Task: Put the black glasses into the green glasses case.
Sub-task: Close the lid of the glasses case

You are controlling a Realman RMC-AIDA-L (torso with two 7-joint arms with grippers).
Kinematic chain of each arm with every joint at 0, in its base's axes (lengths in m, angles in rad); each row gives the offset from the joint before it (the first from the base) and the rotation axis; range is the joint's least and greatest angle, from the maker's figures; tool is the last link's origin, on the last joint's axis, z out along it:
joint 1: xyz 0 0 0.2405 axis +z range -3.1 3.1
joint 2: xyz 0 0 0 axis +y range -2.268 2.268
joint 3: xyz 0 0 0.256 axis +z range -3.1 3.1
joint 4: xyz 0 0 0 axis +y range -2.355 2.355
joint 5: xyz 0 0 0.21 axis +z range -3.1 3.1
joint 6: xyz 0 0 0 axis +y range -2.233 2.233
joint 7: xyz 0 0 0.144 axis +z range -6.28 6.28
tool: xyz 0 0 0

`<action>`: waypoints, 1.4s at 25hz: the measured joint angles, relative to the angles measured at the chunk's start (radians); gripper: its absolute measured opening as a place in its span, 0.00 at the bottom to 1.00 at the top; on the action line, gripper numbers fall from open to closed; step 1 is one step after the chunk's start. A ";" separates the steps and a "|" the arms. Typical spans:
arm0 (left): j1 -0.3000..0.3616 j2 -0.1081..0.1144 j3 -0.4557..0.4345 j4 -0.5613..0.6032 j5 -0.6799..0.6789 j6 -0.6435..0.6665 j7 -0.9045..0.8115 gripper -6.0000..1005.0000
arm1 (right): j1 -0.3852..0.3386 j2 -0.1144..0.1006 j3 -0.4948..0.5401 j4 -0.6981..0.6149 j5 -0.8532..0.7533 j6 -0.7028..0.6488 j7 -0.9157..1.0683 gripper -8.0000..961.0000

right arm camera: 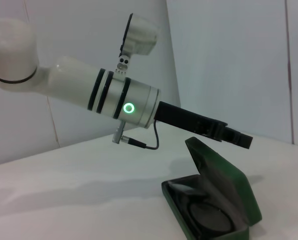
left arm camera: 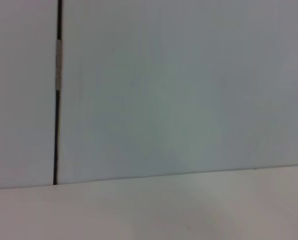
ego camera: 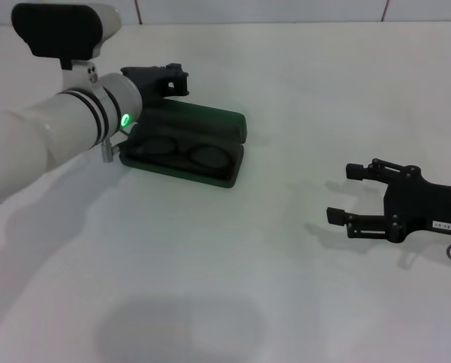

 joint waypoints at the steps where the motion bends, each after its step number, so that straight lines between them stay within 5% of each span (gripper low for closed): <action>1: 0.006 0.001 0.007 0.007 0.000 -0.001 0.000 0.09 | 0.000 0.001 0.001 0.000 -0.003 0.003 0.000 0.91; 20: 0.135 0.004 0.039 0.136 0.002 0.012 0.050 0.10 | 0.021 0.006 -0.003 0.021 -0.008 0.017 0.000 0.91; 35: 0.173 0.005 0.087 0.143 0.002 0.010 0.063 0.10 | 0.029 0.006 -0.003 0.024 -0.019 0.018 0.000 0.91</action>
